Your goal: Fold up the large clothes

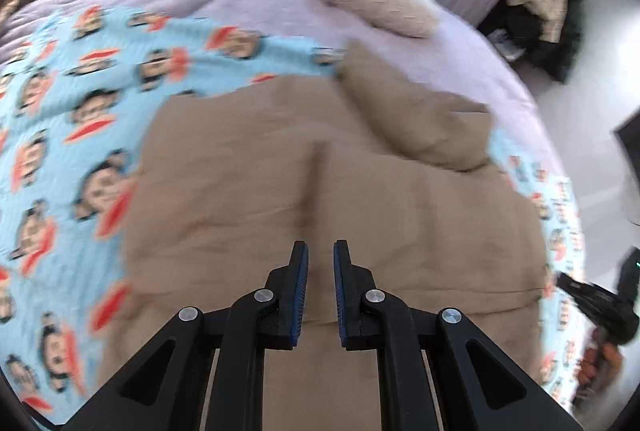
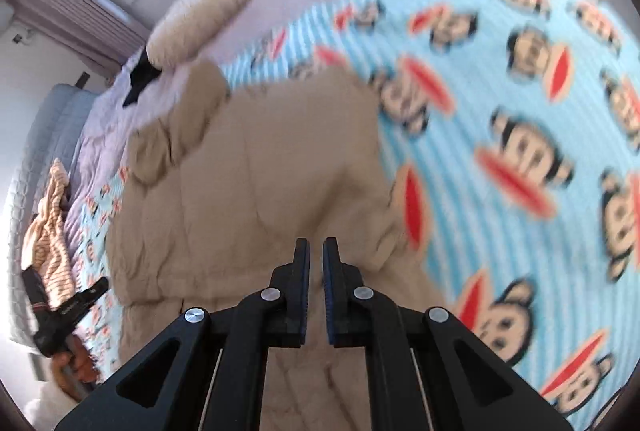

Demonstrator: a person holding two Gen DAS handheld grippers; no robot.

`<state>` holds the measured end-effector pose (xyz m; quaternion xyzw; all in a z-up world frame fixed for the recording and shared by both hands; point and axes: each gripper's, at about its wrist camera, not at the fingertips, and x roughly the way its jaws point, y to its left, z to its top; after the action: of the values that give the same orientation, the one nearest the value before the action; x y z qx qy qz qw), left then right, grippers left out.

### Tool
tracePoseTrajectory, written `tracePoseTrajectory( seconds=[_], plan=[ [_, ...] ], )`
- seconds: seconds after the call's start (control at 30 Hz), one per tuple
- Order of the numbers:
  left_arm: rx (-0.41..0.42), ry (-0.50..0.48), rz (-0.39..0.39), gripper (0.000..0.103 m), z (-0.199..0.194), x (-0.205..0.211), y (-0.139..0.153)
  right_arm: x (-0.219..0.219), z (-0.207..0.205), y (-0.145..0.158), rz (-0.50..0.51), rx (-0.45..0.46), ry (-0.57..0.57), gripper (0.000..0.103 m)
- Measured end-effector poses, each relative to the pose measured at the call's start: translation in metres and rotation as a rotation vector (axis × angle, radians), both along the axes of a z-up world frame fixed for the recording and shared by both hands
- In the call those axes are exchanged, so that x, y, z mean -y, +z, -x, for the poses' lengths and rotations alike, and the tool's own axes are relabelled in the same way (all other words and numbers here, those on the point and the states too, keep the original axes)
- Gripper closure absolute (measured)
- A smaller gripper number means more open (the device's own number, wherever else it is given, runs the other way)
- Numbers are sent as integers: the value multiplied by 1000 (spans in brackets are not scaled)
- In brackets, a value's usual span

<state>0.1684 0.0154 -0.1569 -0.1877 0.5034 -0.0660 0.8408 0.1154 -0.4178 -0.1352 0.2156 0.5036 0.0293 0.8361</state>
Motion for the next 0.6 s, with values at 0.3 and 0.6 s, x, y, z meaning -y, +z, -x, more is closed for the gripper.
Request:
tracePoseTrajectory(
  seconds=[0.3,0.6],
  plan=[
    [-90,4,-100,90,-27,23,-62,-9,-32,-57,40,-78,31,98],
    [-64,49,-237,90,-8,15,-28,-4,-21,-37,21,-75,20,96]
  ],
)
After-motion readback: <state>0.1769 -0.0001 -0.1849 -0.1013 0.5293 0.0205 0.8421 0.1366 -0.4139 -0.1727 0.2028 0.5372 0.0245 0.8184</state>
